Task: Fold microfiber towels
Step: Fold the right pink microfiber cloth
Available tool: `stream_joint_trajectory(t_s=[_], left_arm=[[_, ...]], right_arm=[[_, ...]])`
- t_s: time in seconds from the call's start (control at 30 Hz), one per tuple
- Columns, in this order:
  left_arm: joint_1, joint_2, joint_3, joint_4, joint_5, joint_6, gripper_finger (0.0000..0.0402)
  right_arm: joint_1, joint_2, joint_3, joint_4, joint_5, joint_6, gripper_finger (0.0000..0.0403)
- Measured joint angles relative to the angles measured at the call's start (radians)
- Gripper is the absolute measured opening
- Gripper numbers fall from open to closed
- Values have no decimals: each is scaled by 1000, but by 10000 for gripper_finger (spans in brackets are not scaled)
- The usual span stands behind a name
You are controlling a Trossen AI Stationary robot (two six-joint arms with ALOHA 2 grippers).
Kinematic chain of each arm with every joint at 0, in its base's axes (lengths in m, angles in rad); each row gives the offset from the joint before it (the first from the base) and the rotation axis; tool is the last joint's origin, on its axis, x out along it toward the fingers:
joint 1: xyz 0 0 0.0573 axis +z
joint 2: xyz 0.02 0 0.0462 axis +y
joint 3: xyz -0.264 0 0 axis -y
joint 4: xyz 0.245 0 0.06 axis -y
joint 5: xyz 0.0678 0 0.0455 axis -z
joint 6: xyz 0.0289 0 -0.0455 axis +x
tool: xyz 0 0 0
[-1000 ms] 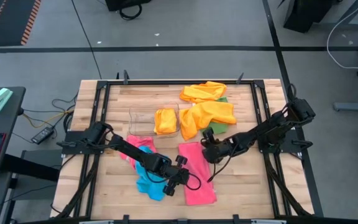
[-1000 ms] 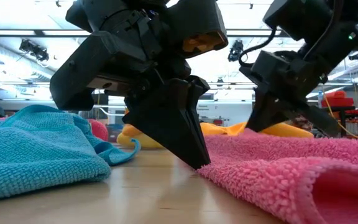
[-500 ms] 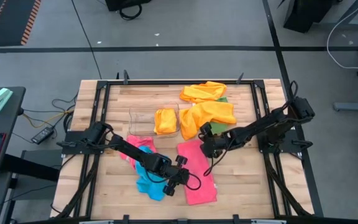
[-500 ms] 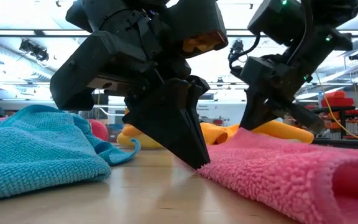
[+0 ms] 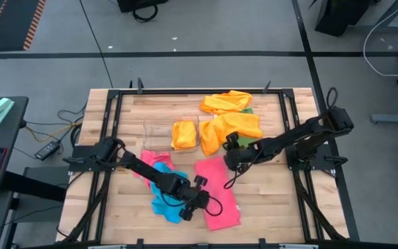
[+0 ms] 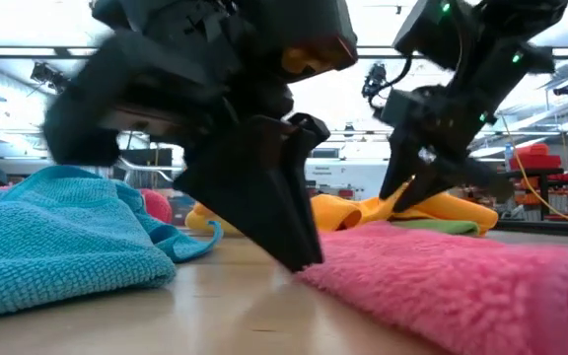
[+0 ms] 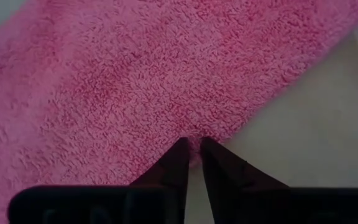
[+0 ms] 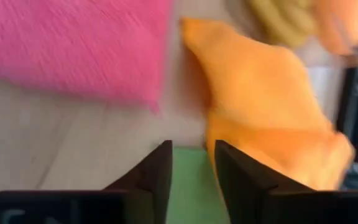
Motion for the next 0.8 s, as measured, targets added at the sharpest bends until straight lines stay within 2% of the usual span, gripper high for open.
stream_joint_trajectory(t_s=[0.17, 0.37, 0.47, 0.6, 0.73, 0.8], left_arm=[[-26, 2, 61, -108, 4, 10, 74], [-51, 2, 103, -119, 3, 85, 93], [-51, 2, 126, -115, 0, 87, 99], [-51, 2, 135, -116, -8, 87, 103], [-50, 2, 135, -143, -53, 87, 99], [-50, 2, 135, -144, -81, 87, 97]], right_arm=[[55, -122, 0, -103, 7, 189, 170], [179, -197, 0, -38, -197, 415, 176], [269, -143, 0, 78, -248, 454, 175], [385, -30, -1, 264, -262, 457, 175], [484, 66, -1, 502, -288, 460, 175], [519, 119, 0, 565, -290, 482, 175]])
